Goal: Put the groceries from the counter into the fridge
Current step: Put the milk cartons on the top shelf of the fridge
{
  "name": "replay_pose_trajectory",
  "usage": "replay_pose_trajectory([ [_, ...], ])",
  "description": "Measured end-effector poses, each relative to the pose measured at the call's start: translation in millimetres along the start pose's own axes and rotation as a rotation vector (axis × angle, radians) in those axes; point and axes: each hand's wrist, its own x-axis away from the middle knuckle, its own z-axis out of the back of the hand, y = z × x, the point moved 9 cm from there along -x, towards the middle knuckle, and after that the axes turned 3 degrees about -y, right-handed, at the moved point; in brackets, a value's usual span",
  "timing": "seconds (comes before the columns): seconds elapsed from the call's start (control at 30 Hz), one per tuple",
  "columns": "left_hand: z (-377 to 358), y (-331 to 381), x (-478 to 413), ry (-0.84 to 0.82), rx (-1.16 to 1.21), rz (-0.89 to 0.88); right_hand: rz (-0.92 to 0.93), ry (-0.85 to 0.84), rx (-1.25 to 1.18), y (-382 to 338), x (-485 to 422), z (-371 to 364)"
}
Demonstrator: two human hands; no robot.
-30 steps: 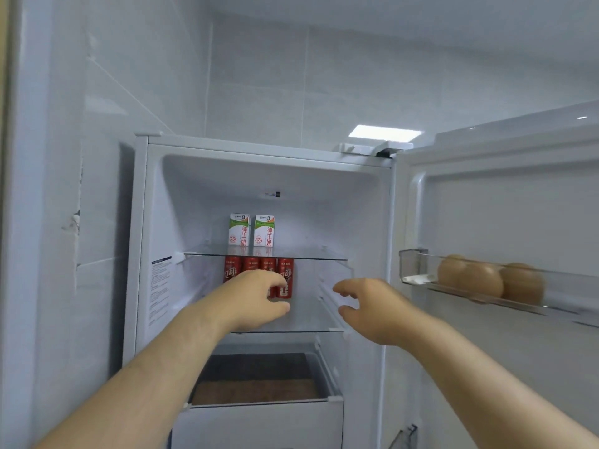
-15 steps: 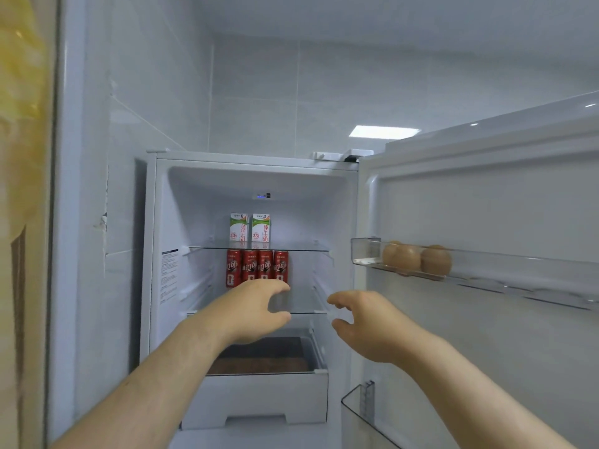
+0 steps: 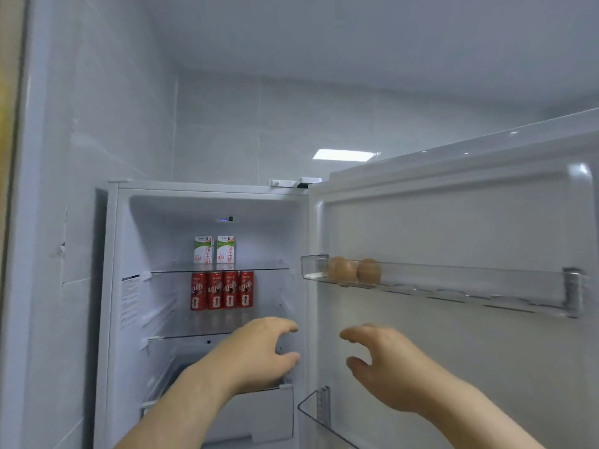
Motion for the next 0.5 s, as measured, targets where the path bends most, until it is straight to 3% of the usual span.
replay_pose_trajectory([
  [0.5,-63,139,-54,-0.09,0.197,-0.431,-0.355,0.086,0.187,81,102,60],
])
